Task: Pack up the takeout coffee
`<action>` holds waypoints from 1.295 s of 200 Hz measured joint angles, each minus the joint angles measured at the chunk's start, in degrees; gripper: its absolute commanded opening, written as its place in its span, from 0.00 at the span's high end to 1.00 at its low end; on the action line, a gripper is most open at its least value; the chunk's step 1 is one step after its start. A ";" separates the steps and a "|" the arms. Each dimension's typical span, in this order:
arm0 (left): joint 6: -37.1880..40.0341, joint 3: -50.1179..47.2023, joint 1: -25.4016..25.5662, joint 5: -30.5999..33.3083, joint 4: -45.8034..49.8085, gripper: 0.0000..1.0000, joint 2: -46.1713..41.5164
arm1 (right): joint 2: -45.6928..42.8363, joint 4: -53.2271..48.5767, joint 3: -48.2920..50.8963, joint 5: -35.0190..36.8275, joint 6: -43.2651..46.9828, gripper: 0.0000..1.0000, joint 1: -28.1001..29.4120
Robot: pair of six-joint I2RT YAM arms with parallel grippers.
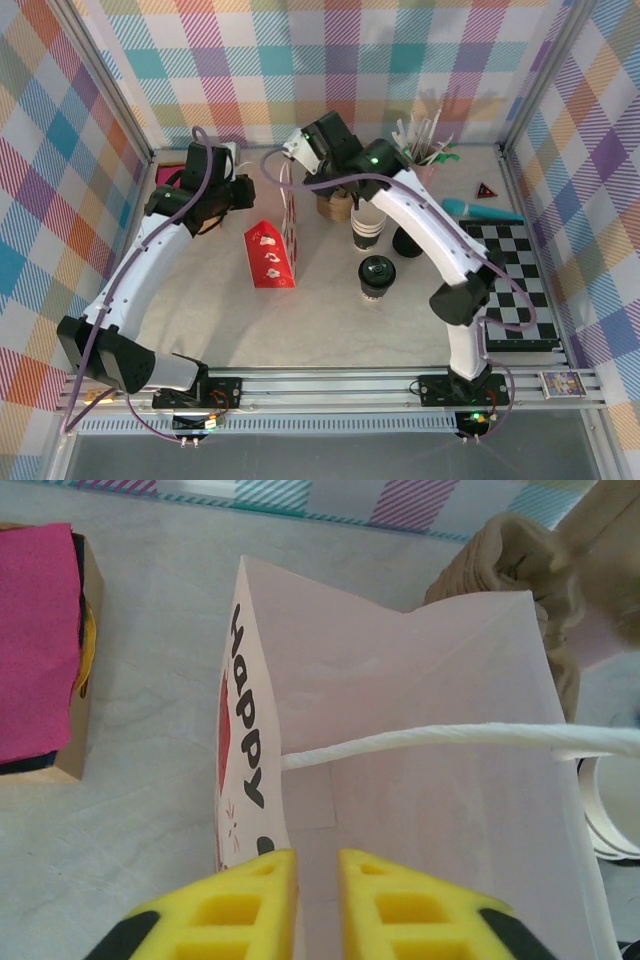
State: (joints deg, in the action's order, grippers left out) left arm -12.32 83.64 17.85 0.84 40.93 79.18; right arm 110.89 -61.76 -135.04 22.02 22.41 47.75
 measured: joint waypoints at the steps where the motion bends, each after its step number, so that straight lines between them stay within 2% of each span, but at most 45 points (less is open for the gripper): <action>1: 0.02 0.04 0.00 0.00 0.02 0.87 0.02 | -0.20 0.00 -0.09 -0.02 0.02 0.87 0.11; 26: 1.09 0.90 0.00 0.11 1.46 1.00 0.46 | -6.80 -0.09 -3.17 -0.17 1.14 0.86 4.70; 59: 3.02 2.97 0.04 0.26 3.67 1.00 1.05 | -13.14 -0.35 -6.75 -2.36 1.92 0.85 10.40; 84: 4.81 4.31 0.13 0.07 5.29 1.00 1.07 | -14.32 -1.86 -10.03 -5.60 1.92 0.84 12.70; 149: 7.48 5.11 1.84 1.46 7.76 1.00 -1.46 | -14.32 -7.19 -11.34 -15.10 -7.50 0.83 13.09; 226: 7.89 2.64 11.23 10.47 8.50 1.00 -7.32 | -14.32 -13.27 -11.43 -18.71 -18.49 0.87 13.09; 259: 7.39 -0.70 14.05 13.44 8.48 1.00 -9.70 | -15.15 -13.27 -6.19 -19.85 -21.62 0.90 13.09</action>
State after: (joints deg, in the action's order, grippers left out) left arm -4.93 82.94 31.90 14.28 49.41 69.47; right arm 95.74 -75.02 -141.23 2.17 0.80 60.84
